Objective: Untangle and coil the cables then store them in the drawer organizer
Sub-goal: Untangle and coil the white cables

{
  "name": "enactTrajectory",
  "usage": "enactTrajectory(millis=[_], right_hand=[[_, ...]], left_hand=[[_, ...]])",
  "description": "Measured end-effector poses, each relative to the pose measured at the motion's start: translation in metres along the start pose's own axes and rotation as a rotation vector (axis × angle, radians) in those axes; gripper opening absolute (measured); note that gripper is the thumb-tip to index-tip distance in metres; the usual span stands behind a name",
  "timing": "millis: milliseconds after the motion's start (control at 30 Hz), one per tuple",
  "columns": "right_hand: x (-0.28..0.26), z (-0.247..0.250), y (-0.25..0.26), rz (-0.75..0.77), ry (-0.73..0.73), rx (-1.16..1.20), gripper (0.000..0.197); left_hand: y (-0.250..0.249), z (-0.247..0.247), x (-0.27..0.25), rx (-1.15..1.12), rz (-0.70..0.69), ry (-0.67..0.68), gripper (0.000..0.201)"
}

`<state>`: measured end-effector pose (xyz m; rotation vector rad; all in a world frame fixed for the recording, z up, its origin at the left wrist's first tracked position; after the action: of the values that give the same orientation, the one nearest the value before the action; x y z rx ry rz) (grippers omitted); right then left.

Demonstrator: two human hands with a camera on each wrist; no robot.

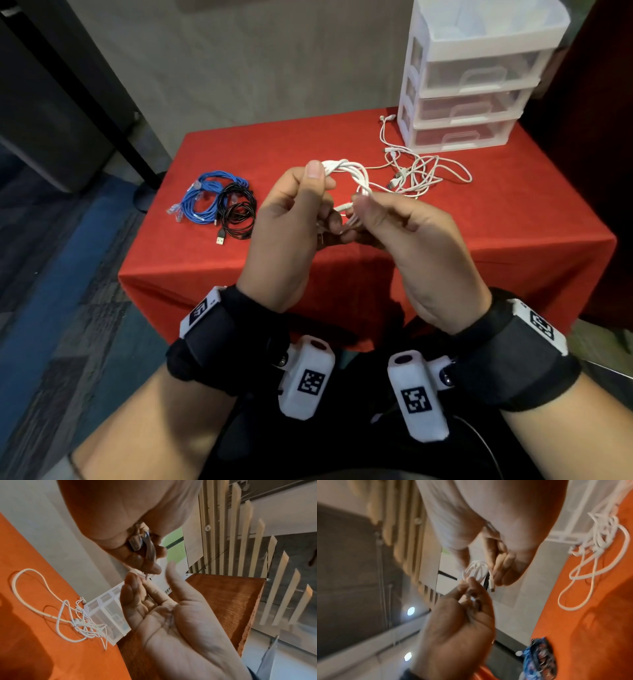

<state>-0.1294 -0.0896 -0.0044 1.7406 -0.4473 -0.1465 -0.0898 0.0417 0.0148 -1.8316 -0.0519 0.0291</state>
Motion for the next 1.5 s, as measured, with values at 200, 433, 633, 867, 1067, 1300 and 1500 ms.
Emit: enactTrajectory(millis=[200, 433, 633, 867, 1067, 1300, 1500], right_hand=[[0.001, 0.007, -0.010, -0.236, -0.017, 0.059, 0.011], [-0.007, -0.008, -0.006, -0.251, 0.195, 0.016, 0.017], [-0.005, -0.013, 0.007, -0.009, 0.408, -0.218, 0.013], [0.010, -0.006, 0.005, 0.200, 0.346, -0.403, 0.014], [0.019, -0.006, -0.004, 0.281, 0.310, -0.499, 0.011], [0.020, -0.001, -0.018, 0.072, 0.271, -0.305, 0.016], [0.031, -0.001, -0.037, -0.027, 0.250, -0.305, 0.014]], left_hand=[[0.002, 0.004, -0.005, 0.163, -0.071, -0.041, 0.029], [-0.012, 0.015, 0.006, 0.329, -0.222, -0.090, 0.033], [-0.011, 0.012, 0.011, 0.342, -0.193, -0.039, 0.034], [-0.001, 0.011, 0.008, 0.324, -0.094, 0.020, 0.033], [0.006, 0.017, 0.014, 0.316, -0.080, 0.015, 0.033], [0.013, 0.027, 0.020, 0.393, -0.084, 0.058, 0.031], [0.038, 0.040, 0.026, 0.378, 0.051, 0.096, 0.013]])
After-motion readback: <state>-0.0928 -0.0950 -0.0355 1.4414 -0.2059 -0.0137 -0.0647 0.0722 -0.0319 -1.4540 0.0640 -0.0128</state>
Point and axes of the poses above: each hand's wrist, its own x-axis towards the middle knuckle, its own z-axis out of the back of the hand, y = z × x, the point moved 10 cm from there along x, towards the middle knuckle, and after that the axes turned 13 degrees about -y, right-handed, at the moved point
